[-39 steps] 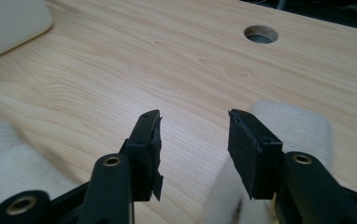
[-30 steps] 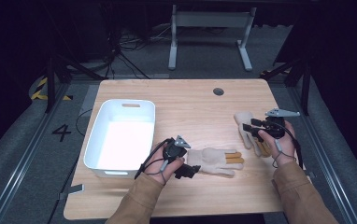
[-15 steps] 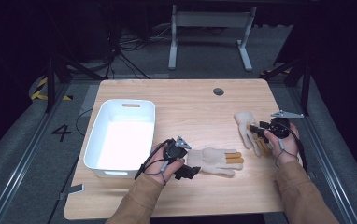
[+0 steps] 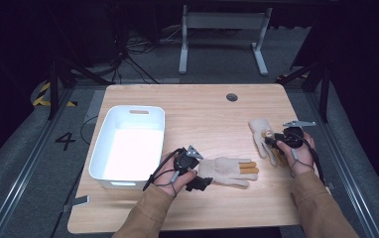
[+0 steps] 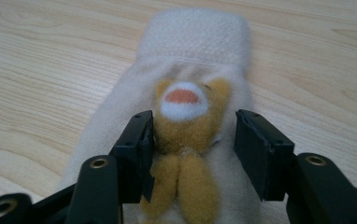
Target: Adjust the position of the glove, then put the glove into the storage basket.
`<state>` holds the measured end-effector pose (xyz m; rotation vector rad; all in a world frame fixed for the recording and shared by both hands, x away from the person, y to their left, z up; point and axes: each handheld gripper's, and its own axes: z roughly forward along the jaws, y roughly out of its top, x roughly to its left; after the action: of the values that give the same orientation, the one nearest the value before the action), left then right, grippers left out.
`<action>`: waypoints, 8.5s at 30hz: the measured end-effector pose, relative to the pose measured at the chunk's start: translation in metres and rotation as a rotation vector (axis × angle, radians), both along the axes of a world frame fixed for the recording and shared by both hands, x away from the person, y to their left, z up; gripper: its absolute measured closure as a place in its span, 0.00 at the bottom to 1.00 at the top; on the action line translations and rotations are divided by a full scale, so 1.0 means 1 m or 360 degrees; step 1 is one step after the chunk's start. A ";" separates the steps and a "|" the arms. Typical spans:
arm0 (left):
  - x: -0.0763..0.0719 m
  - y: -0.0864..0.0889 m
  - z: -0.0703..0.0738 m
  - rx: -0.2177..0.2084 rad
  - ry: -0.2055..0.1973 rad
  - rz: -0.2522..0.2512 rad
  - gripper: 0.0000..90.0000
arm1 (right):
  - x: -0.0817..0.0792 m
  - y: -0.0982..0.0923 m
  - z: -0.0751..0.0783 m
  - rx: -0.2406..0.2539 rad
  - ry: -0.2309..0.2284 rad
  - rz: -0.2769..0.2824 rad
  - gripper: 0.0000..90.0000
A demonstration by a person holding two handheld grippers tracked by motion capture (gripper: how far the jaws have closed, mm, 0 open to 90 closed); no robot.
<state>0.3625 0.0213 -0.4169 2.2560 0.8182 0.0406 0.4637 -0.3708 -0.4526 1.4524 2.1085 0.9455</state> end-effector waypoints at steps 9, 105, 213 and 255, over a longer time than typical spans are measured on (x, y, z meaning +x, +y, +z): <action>0.000 -0.002 -0.001 0.0017 -0.0002 -0.0004 0.18 | -0.002 0.003 0.004 -0.0104 0.0051 0.0003 0.73; -0.003 0.010 0.009 0.0038 0.0096 -0.0089 0.21 | -0.052 0.071 0.097 0.0007 -0.0033 0.1319 0.78; 0.022 -0.014 0.018 0.0040 -0.0042 -0.0150 0.33 | -0.064 0.049 0.074 -0.0034 -0.0193 0.0841 0.55; 0.036 -0.016 0.011 -0.0130 -0.0190 -0.0422 0.29 | -0.055 -0.014 0.059 0.0047 -0.0129 0.0470 0.53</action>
<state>0.3985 0.0055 -0.4061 2.2425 0.4461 0.0171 0.4091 -0.3849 -0.3934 1.1126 2.2967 1.1259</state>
